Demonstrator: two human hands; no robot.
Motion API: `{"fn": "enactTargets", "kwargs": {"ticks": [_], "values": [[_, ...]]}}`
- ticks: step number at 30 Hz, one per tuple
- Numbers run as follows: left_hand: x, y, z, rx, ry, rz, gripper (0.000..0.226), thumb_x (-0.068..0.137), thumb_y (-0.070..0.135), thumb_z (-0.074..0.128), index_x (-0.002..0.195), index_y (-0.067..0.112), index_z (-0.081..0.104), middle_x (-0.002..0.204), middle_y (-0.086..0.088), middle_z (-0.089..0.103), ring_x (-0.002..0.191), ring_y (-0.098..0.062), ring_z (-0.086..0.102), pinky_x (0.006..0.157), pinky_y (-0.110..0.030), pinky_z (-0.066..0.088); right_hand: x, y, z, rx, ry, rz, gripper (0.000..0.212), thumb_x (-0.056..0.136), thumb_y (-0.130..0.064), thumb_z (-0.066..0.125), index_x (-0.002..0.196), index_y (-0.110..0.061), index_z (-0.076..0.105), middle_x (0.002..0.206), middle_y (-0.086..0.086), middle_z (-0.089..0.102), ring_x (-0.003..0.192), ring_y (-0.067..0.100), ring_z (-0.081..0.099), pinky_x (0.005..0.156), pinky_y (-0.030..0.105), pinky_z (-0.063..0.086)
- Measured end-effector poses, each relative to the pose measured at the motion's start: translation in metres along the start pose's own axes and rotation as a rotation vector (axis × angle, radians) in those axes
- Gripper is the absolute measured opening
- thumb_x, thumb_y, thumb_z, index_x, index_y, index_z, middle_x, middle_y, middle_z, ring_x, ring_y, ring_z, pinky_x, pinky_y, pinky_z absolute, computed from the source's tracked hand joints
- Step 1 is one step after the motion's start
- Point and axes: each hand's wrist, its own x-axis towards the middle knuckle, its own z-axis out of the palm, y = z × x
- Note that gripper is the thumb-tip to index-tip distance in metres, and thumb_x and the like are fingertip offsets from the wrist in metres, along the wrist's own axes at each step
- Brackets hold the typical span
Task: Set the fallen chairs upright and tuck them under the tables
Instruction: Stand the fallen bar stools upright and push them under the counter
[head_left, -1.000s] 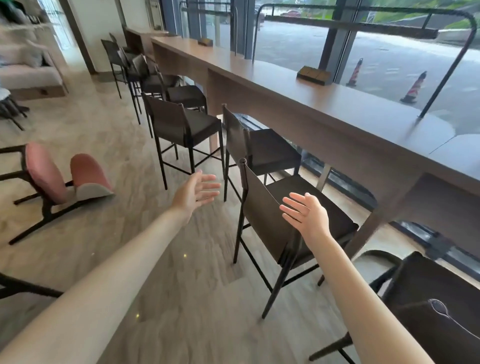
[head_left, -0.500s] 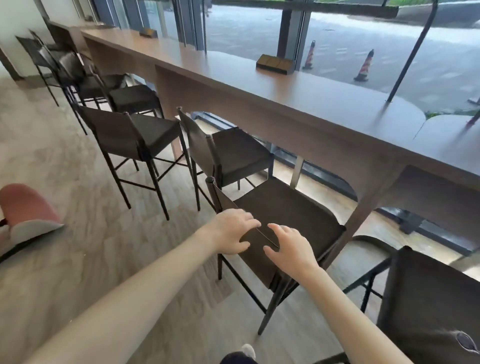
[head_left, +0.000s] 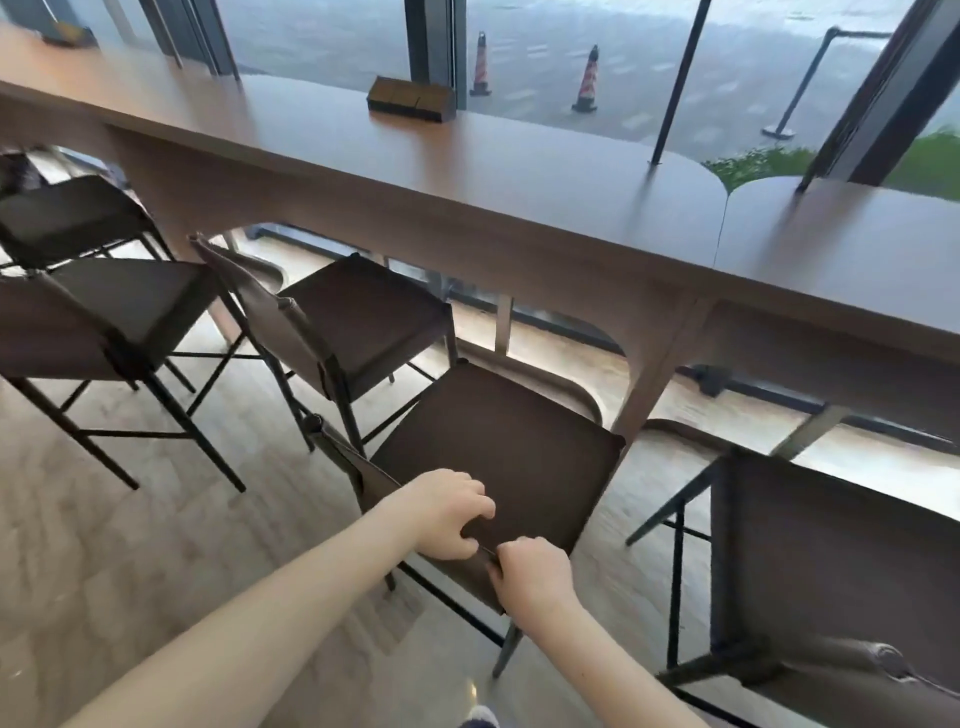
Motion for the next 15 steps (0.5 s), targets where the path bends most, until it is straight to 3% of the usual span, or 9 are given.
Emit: {"fn": "enactTargets", "kwargs": {"ticks": [9,12,15], "values": [[0.025,-0.012,0.002,-0.112,-0.176,0.155,0.054,0.076,0.039,0.049,0.129,0.031,0.053,0.113,0.006,0.060,0.107,-0.016,0.056,0.090,-0.034,0.048,-0.001,-0.001,-0.001,0.038,-0.042,0.239,0.033,0.099,-0.028,0.044,0.120,-0.010,0.061,0.119,0.013,0.057,0.108,0.032,0.058,0.082,0.034,0.046],[0.030,-0.021,0.004,-0.141,-0.226,0.205,0.056,0.073,0.043,0.048,0.128,0.033,0.052,0.114,0.008,0.060,0.107,-0.015,0.056,0.091,-0.034,0.048,-0.001,-0.003,-0.004,-0.005,-0.063,0.186,0.032,0.099,-0.025,0.042,0.114,-0.006,0.063,0.114,0.015,0.061,0.104,0.034,0.060,0.067,0.033,0.041],[0.032,-0.034,0.007,-0.153,-0.264,0.237,0.057,0.074,0.050,0.047,0.129,0.035,0.051,0.119,0.010,0.060,0.110,-0.012,0.055,0.094,-0.033,0.047,-0.001,-0.003,-0.001,-0.061,-0.090,0.076,0.029,0.100,-0.022,0.042,0.108,-0.006,0.065,0.109,0.017,0.064,0.097,0.037,0.062,0.048,0.028,0.021]]}}
